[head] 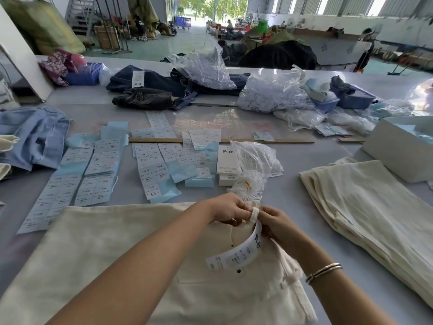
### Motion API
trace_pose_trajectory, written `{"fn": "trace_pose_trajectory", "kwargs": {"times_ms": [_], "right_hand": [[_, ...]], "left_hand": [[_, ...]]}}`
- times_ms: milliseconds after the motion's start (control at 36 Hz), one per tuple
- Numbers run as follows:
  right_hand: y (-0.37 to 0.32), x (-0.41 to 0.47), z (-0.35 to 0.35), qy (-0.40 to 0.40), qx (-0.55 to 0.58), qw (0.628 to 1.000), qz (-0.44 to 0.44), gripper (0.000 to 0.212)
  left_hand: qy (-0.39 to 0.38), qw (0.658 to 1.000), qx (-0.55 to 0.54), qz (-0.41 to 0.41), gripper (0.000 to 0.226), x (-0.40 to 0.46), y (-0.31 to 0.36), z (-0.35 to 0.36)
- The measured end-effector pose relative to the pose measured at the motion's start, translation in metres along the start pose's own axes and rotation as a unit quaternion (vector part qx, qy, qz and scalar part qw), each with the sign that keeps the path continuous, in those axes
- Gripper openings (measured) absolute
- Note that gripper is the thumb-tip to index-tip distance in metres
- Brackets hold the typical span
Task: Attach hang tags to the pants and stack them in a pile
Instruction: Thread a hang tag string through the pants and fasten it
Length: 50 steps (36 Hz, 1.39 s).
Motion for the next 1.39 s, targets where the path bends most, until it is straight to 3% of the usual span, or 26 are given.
{"fn": "trace_pose_trajectory", "kwargs": {"times_ms": [361, 528, 722, 861, 1056, 1222, 1389], "right_hand": [[-0.002, 0.005, 0.0, 0.005, 0.042, 0.999, 0.024, 0.026], [0.003, 0.001, -0.007, 0.116, 0.078, 0.99, -0.01, 0.04], [-0.01, -0.008, 0.0, 0.217, 0.207, 0.945, -0.129, 0.021], [-0.005, -0.001, 0.019, 0.208, 0.275, 0.931, -0.118, 0.026], [0.017, 0.001, 0.031, 0.186, 0.394, 0.895, -0.094, 0.036], [0.017, 0.004, 0.035, 0.167, 0.387, 0.902, -0.096, 0.032], [0.022, 0.006, 0.035, 0.166, 0.389, 0.901, -0.095, 0.029]], "left_hand": [[0.086, 0.991, -0.075, 0.065, 0.003, -0.002, -0.028, -0.006], [0.168, 0.949, -0.243, 0.113, 0.011, -0.003, -0.04, -0.012], [0.219, 0.924, -0.263, 0.171, 0.009, -0.005, -0.029, -0.016], [0.207, 0.914, -0.312, 0.156, 0.011, -0.008, -0.026, -0.009], [0.197, 0.866, -0.436, 0.145, 0.009, -0.016, -0.057, -0.001], [0.147, 0.878, -0.431, 0.145, 0.035, -0.019, -0.055, 0.001], [0.147, 0.869, -0.447, 0.155, 0.028, -0.018, -0.057, 0.003]]}}
Point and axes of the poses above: each hand's wrist, its own x-axis towards the middle knuckle, its own z-axis out of the palm, y = z × x, the point moved 4 cm from there along x, towards the middle knuckle, and after that the axes turned 11 degrees about -x, right-handed, at the moved point
